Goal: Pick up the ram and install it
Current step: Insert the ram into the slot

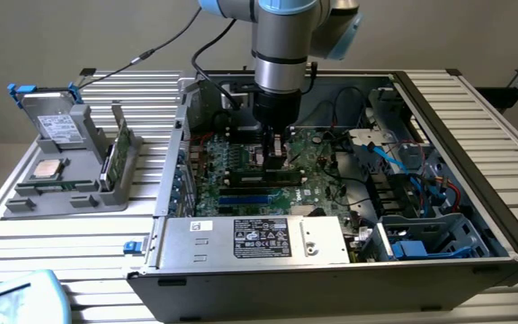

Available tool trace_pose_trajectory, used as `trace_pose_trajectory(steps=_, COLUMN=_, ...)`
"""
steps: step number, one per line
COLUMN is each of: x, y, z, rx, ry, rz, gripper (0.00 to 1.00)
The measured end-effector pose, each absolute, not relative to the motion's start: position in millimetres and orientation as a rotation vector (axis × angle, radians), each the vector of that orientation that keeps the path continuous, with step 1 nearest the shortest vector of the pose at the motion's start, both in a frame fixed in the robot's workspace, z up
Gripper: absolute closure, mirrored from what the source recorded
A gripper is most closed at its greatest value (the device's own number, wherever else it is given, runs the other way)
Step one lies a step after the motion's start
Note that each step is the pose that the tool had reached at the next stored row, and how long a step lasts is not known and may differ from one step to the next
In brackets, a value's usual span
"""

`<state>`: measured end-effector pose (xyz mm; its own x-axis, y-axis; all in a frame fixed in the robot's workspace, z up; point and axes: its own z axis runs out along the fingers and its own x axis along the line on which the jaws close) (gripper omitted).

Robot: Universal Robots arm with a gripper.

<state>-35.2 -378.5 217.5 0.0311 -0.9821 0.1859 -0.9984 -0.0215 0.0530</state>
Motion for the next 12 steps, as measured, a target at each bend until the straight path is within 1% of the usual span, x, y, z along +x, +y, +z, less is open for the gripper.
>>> trace_pose_trajectory(steps=1, x=-35.2, y=-378.5, z=217.5, rx=2.127, ry=-2.072, rz=0.144, gripper=0.78)
trace_pose_trajectory(steps=3, x=-35.1, y=-378.5, z=217.5, rx=2.128, ry=-2.071, rz=0.144, gripper=0.66)
trace_pose_trajectory(steps=4, x=-35.1, y=-378.5, z=217.5, rx=2.128, ry=-2.071, rz=0.144, gripper=0.66)
trace_pose_trajectory(steps=6, x=-35.1, y=-378.4, z=218.1, rx=2.128, ry=-2.071, rz=0.144, gripper=0.54)
trace_pose_trajectory(steps=8, x=-35.8, y=-378.4, z=220.4, rx=2.128, ry=-2.072, rz=0.144, gripper=0.54)
trace_pose_trajectory(steps=9, x=-36.2, y=-378.4, z=221.8, rx=2.128, ry=-2.072, rz=0.144, gripper=0.47)
trace_pose_trajectory(steps=12, x=-37.1, y=-378.4, z=228.9, rx=2.128, ry=-2.071, rz=0.144, gripper=0.47)
